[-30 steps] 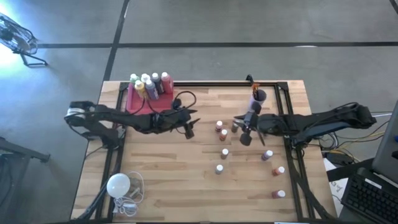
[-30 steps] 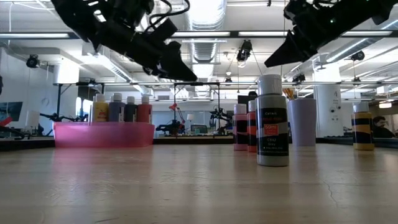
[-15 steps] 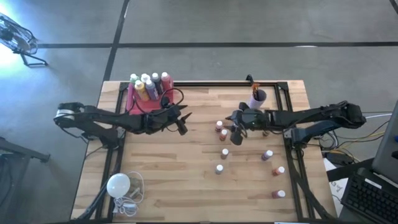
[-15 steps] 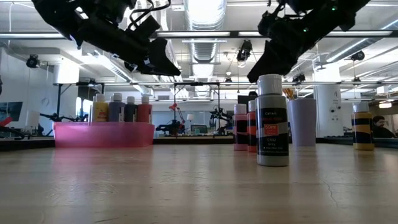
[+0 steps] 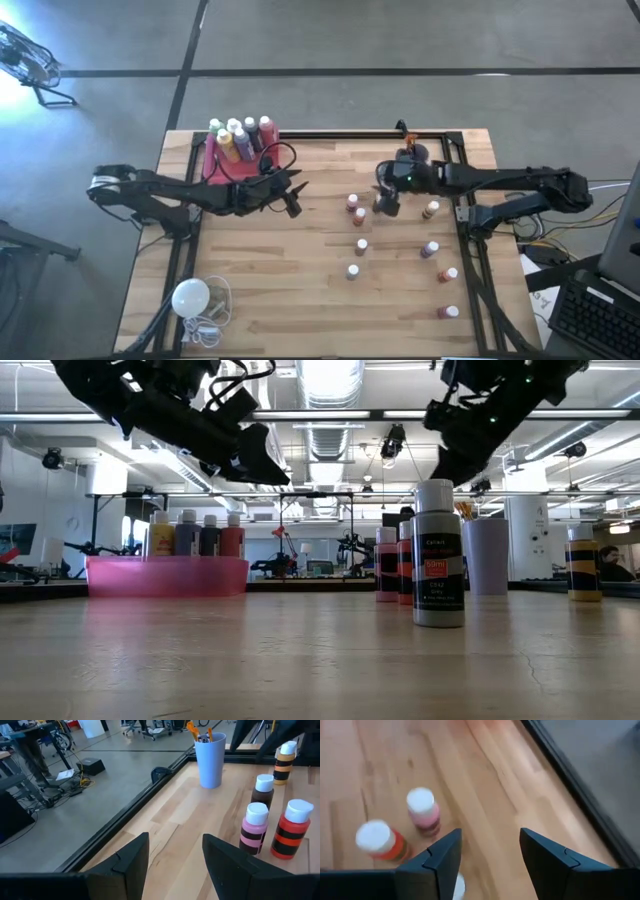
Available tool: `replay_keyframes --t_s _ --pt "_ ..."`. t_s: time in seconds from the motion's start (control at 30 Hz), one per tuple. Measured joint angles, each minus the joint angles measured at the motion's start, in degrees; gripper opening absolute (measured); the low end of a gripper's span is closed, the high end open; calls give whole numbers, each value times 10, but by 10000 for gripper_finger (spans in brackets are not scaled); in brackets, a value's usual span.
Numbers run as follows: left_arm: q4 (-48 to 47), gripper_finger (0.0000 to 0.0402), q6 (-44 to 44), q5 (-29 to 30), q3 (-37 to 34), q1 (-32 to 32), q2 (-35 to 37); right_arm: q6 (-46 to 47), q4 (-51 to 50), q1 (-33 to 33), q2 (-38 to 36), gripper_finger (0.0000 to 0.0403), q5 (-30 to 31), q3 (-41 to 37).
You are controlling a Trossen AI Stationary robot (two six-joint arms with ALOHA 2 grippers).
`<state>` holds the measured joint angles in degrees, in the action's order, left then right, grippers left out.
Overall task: Pick & Place Paint Supplies
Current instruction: Put the small brown paint bottle into the pink bin
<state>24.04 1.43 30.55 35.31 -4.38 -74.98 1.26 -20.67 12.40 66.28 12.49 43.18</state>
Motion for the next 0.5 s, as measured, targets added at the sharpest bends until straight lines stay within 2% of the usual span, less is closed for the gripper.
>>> replay_keyframes --t_s 0.17,0.3,0.5 --pt "0 191 0 0 0 0 0 52 -38 -4 -62 185 -49 -39" --pt "0 191 0 0 0 0 0 99 -70 -18 -106 180 -51 -83" --pt "2 191 -1 0 0 0 0 151 -53 -30 -145 193 -53 -163"
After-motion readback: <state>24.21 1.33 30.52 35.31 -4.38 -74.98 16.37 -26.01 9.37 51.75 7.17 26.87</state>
